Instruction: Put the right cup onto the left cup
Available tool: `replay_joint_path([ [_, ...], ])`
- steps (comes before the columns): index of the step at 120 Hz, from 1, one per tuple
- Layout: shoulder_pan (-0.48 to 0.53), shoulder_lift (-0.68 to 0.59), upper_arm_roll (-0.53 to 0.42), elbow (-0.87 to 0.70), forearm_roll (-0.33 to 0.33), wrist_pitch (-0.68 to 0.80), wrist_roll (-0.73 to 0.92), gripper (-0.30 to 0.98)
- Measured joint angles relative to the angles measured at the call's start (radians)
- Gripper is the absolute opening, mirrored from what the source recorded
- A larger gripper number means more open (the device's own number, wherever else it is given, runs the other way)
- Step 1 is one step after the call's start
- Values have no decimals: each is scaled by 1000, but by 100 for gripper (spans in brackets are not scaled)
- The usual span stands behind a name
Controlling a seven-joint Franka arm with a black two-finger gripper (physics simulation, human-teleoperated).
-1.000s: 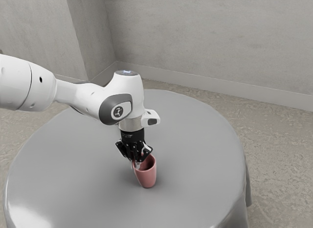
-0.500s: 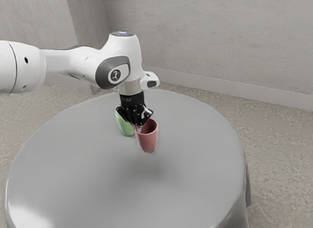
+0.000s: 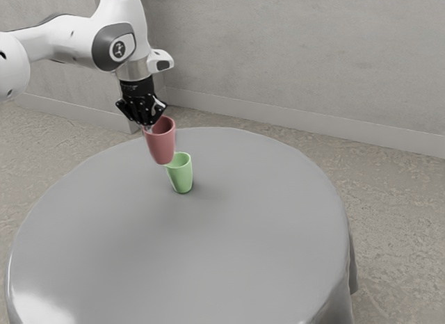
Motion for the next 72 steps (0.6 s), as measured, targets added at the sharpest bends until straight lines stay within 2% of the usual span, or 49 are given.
replay_joint_path([
  [53,42,296,-10,358,12,-58,98,-10],
  [72,77,379,-72,474,47,-87,128,-10],
])
